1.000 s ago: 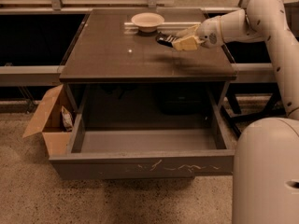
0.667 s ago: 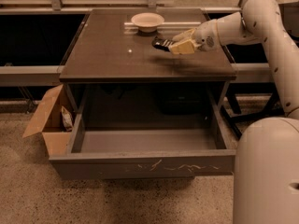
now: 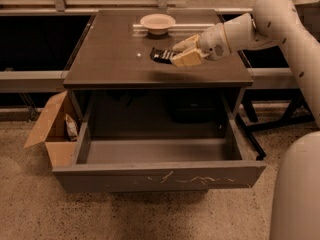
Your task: Place rxbar chocolate into top drawer
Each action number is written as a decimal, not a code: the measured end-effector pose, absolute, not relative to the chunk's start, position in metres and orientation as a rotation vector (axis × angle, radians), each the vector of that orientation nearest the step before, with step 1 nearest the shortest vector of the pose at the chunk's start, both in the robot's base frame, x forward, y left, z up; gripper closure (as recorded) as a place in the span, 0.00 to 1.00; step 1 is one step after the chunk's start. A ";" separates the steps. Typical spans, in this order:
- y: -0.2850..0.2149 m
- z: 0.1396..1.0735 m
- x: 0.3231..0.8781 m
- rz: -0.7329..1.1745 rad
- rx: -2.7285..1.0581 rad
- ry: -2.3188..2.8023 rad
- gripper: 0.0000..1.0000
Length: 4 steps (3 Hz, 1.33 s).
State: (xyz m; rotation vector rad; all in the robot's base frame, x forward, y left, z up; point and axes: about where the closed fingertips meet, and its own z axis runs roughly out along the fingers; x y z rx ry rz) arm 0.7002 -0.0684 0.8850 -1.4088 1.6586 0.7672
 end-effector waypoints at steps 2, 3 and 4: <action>-0.033 0.866 0.640 0.817 -1.507 1.639 1.00; -0.017 0.848 0.616 0.861 -1.527 1.642 1.00; -0.012 0.840 0.608 0.881 -1.537 1.647 1.00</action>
Offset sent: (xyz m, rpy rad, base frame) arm -0.1001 0.0541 -0.0447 -0.0619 0.0618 0.1319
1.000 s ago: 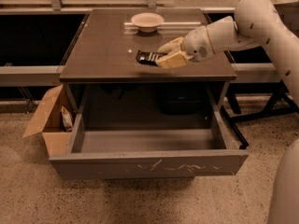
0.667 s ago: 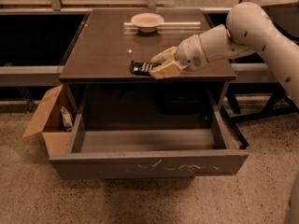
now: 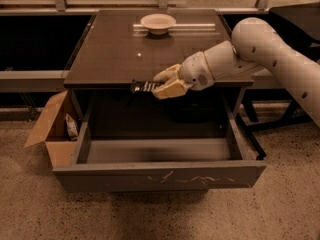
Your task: Place rxbar chocolate into top drawer
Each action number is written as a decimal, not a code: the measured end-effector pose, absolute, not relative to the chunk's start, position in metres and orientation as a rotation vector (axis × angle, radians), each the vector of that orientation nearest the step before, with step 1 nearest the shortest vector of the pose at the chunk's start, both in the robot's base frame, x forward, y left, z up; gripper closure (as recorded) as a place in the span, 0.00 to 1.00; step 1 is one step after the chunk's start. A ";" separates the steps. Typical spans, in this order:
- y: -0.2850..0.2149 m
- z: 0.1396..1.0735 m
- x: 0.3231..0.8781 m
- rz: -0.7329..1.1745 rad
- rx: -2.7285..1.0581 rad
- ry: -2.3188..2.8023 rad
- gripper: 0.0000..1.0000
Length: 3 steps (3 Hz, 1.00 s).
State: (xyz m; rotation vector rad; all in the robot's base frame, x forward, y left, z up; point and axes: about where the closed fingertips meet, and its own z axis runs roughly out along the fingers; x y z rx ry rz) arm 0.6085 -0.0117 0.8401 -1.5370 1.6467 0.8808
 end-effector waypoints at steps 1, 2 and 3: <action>-0.007 0.832 0.607 0.902 -1.558 1.646 1.00; 0.008 0.795 0.595 0.954 -1.651 1.687 1.00; 0.019 0.761 0.580 0.975 -1.722 1.728 1.00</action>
Offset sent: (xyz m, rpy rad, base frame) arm -0.0297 0.0338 -0.0939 -0.1542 0.1630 0.1803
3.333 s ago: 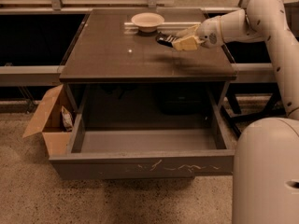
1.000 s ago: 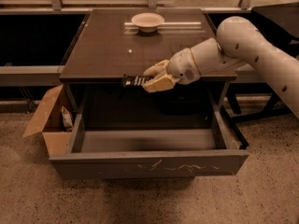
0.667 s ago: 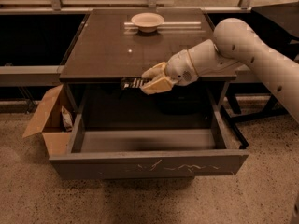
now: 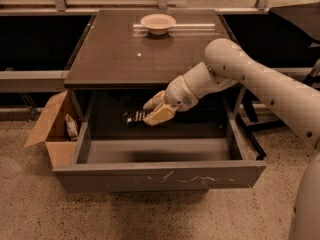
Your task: Place rxbar chocolate into top drawer
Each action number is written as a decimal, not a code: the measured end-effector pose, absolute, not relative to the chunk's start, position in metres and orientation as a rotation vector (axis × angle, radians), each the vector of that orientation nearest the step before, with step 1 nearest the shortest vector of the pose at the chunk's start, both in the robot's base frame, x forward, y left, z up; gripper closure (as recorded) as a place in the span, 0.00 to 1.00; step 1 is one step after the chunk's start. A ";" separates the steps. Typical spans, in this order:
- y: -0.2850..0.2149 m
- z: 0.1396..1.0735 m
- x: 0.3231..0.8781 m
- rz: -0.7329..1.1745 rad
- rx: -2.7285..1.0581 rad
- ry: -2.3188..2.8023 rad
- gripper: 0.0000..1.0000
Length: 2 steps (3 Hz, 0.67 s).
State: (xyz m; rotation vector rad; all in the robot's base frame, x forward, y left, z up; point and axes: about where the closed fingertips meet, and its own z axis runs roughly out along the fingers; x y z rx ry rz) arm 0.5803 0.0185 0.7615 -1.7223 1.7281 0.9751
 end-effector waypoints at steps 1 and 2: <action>0.024 0.732 0.568 0.933 -1.769 1.805 1.00; 0.027 0.702 0.558 0.889 -1.808 1.886 1.00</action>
Offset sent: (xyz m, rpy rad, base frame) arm -0.0345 0.0069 -0.0984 -0.2795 0.0639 -0.0234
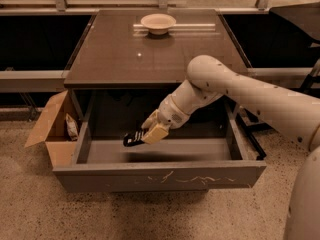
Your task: Place rxbar chocolate into top drawer
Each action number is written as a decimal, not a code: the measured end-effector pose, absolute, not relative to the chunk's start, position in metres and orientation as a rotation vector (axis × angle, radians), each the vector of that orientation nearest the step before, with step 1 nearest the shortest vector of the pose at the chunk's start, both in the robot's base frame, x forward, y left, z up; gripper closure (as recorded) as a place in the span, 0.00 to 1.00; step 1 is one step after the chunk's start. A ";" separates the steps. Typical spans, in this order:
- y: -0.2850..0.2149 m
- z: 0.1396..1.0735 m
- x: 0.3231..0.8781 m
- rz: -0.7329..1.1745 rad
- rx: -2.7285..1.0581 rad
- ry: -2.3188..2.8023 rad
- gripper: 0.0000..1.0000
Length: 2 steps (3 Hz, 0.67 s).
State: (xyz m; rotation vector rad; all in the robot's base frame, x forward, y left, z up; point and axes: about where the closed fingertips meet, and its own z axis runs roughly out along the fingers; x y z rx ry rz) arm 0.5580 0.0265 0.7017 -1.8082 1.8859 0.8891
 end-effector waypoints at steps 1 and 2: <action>0.027 0.676 0.553 0.855 -1.848 1.948 0.83; 0.019 0.664 0.555 0.814 -1.856 1.990 0.58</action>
Offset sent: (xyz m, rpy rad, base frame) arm 0.0023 -0.0218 -0.0467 -0.1560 0.0089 -0.0382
